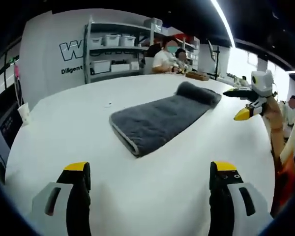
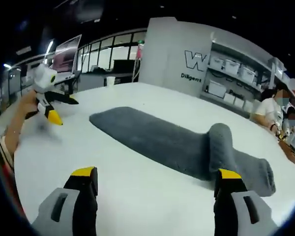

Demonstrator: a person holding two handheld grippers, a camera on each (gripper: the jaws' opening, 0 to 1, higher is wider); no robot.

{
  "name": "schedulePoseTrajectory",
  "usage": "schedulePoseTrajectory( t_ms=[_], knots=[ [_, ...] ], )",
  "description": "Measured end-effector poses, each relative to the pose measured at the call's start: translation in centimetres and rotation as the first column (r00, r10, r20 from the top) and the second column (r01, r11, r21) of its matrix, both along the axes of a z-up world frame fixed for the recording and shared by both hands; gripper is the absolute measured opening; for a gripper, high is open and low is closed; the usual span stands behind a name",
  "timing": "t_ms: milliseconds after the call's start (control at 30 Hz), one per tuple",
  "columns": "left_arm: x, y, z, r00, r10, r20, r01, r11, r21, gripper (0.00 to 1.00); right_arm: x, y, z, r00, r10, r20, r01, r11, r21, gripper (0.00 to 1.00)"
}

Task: Open the folded towel by lifting each exposed corner and separating the folded layers until the towel lies flat within the target outline without major curled edges

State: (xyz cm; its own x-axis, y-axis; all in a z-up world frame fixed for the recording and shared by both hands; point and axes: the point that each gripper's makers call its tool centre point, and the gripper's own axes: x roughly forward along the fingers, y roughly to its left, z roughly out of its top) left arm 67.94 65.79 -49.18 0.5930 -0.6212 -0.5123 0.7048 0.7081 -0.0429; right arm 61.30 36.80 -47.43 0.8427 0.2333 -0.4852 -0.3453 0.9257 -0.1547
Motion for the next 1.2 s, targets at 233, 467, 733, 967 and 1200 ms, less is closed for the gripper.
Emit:
schedulePoseTrajectory(
  t_ms=[233,467,733,967,1200],
  knots=[
    [-0.2,-0.4,0.2,1.0,0.0,0.007,0.0,1.0,-0.006,0.98,-0.4,-1.6,0.4,0.999,-0.05,0.018,0.05,0.999,-0.011,0.99],
    [-0.1,-0.8,0.1,1.0,-0.004,0.013,0.004,1.0,-0.004,0.98,-0.4,-1.5,0.5,0.998,-0.052,0.022,0.052,0.999,0.002,0.99],
    [0.6,-1.2,-0.3,1.0,-0.005,0.0,0.005,0.999,-0.031,0.92,-0.5,-0.7,0.8,0.999,-0.044,0.025,0.043,0.999,0.015,0.99],
    [2.1,-1.3,-0.1,0.998,0.059,0.007,-0.058,0.99,-0.127,0.84,-0.5,-0.4,0.0,0.999,-0.037,-0.005,0.036,0.997,-0.071,0.99],
    [3.2,-1.8,0.1,0.996,0.087,0.031,-0.079,0.974,-0.212,0.64,-0.5,-0.1,0.8,0.999,-0.021,0.028,0.022,0.999,-0.039,0.99]
  ],
)
